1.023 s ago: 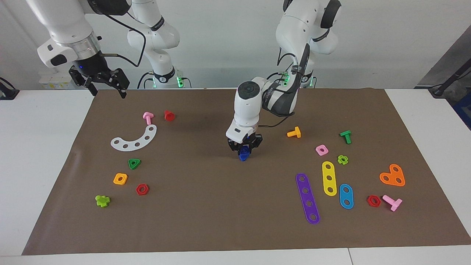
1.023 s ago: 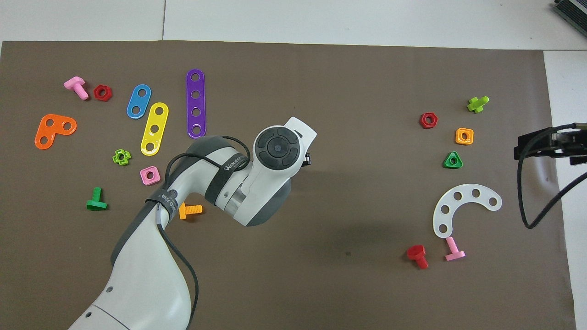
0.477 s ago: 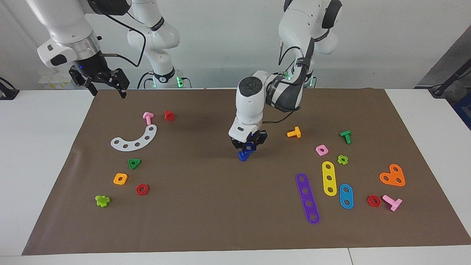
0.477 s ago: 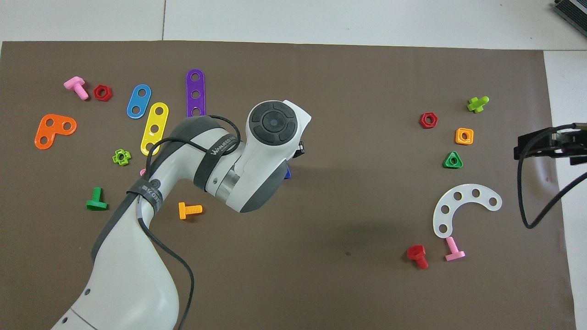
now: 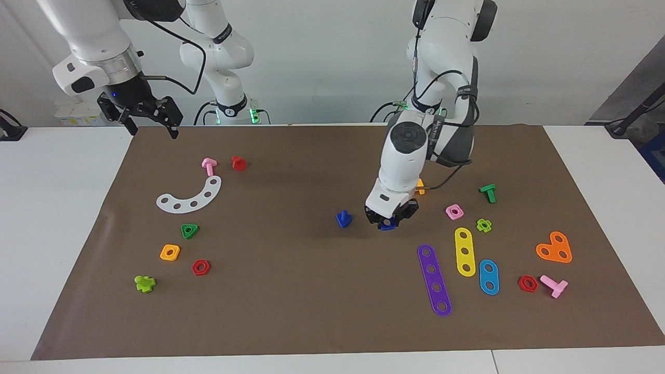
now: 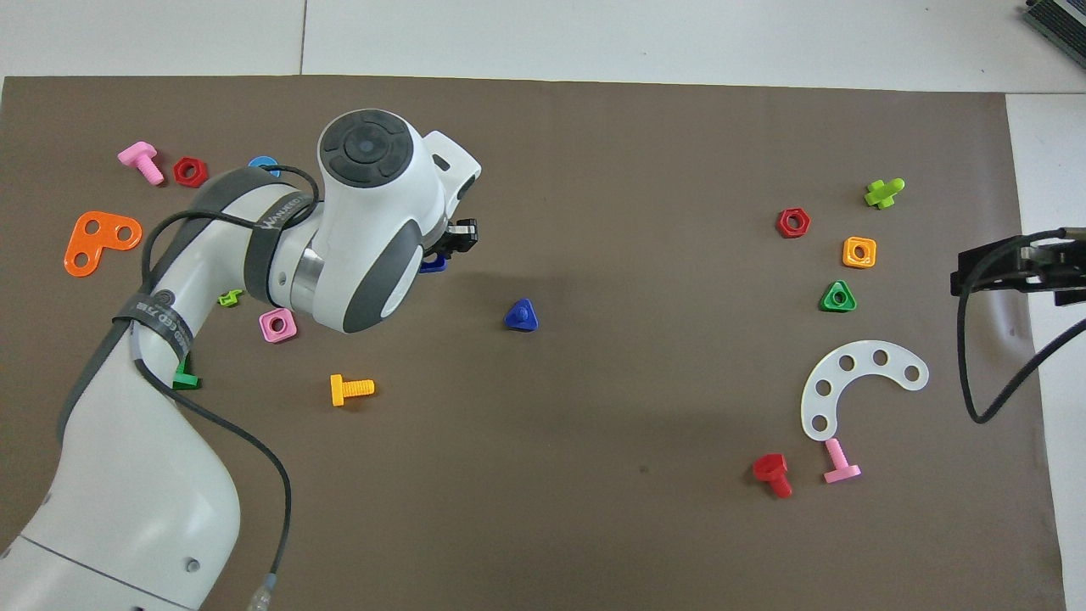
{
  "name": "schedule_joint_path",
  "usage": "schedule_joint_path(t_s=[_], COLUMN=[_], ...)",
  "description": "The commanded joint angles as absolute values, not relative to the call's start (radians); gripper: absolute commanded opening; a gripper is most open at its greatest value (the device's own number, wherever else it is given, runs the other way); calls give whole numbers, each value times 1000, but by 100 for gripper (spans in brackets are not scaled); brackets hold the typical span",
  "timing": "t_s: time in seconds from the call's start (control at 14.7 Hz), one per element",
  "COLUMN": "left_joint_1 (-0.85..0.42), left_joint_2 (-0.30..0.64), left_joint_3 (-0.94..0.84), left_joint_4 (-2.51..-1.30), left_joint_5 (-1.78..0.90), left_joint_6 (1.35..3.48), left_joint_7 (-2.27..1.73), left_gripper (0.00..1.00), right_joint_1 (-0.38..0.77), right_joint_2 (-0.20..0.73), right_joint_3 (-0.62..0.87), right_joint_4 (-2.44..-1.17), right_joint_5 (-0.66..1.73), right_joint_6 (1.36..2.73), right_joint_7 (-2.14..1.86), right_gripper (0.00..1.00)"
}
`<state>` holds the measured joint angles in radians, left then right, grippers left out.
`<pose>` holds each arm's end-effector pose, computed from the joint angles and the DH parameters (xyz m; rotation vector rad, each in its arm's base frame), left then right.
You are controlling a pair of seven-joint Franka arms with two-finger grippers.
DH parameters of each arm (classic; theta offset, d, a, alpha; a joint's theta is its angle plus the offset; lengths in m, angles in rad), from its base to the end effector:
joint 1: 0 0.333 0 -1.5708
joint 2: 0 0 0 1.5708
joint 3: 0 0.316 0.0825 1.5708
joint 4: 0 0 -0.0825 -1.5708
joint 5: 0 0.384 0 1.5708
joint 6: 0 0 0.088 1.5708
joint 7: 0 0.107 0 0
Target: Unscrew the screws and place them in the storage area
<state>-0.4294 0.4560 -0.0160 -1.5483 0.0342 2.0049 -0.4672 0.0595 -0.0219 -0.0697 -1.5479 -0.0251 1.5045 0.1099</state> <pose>0.6192 -0.2917 0.3871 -3.1203 -0.0141 -0.0175 0.5411 -0.0088 0.6415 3.1111 -0.1892 -0.0317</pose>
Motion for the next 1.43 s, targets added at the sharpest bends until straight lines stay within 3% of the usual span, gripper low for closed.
schedule_joint_path(t_s=[0.0,0.27,0.48,0.55,0.68,0.75,1.02,1.36], left_joint_1=[-355,-272,-267,-267,-267,-264,-224,-106], left_joint_2=[420,362,324,318,318,318,278,259], left_joint_3=[-23,-23,-21,-23,-23,-23,-17,-12], left_joint_4=[-1623,-1805,-1906,-1922,-1913,-1902,-1829,-1597], left_joint_5=[11,11,11,11,9,3,-25,-15], left_joint_6=[2009,2117,2140,2146,2148,2146,2094,1806], left_joint_7=[-317,-128,-77,-74,-74,-72,-67,41], left_gripper=[40,40,44,50,94,100,100,100], right_joint_1=[66,149,268,314,394,437,535,636], right_joint_2=[-57,-40,47,81,147,188,308,431], right_joint_3=[-71,-61,-61,-61,-61,-61,-60,-60], right_joint_4=[-1611,-1667,-1652,-1652,-1646,-1635,-1615,-1609], right_joint_5=[9,41,40,40,40,31,40,22], right_joint_6=[1555,1682,1777,1825,1911,1949,2086,2213], right_joint_7=[84,142,269,335,440,489,592,653], right_gripper=[100,100,100,100,100,100,100,100])
